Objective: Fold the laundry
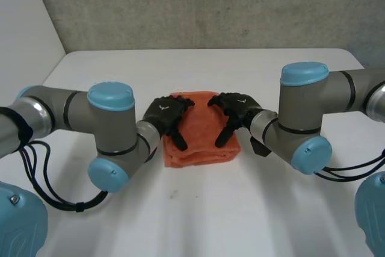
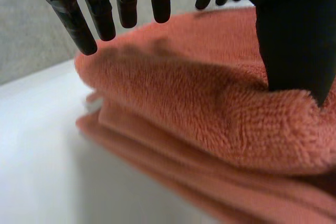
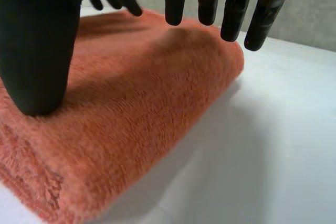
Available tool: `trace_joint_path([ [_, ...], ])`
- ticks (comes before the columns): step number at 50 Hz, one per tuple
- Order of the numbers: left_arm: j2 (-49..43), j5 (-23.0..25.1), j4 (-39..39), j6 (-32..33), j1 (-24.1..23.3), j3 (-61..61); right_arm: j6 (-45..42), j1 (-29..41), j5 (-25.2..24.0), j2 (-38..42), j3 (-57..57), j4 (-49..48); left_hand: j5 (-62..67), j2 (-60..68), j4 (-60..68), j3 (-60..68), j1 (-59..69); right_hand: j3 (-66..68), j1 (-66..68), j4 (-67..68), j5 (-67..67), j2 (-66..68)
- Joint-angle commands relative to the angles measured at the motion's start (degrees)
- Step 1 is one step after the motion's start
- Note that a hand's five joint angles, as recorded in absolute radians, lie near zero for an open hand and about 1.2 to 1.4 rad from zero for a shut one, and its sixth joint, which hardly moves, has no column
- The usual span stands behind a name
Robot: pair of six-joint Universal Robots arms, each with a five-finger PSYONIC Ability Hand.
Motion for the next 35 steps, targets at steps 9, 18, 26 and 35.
trace_joint_path([
  [9, 10.39, -2.39, -2.84, 0.44, -0.24, -3.01, -1.0, 0.48, 0.44, -2.73, -3.13, 3.13, -2.02, -0.91, -1.02, -1.62, -0.38, -2.23, -1.85, -3.37, -3.7, -2.69],
  [18, 27.61, -2.56, -3.19, 0.18, 0.55, -4.59, -0.47, -0.48, 7.36, -23.97, 7.22, -7.47, -2.69, -1.59, -1.69, -2.29, -1.05, -2.23, -1.85, -3.37, -3.7, -2.69],
  [26, 39.13, -2.48, -12.67, -0.17, 7.22, -10.03, -4.5, -5.4, 11.86, -41.38, 22.68, -12.87, -2.69, -1.58, -1.69, -2.29, -1.05, -2.23, -1.85, -3.37, -3.7, -2.69],
  [35, 46.87, -2.12, -16.12, -0.35, 8.37, -17.68, -6.97, -6.64, 11.42, -47.82, 32.02, -10.75, -2.74, -1.63, -1.74, -2.34, -1.1, -2.23, -1.85, -3.37, -3.7, -2.69],
])
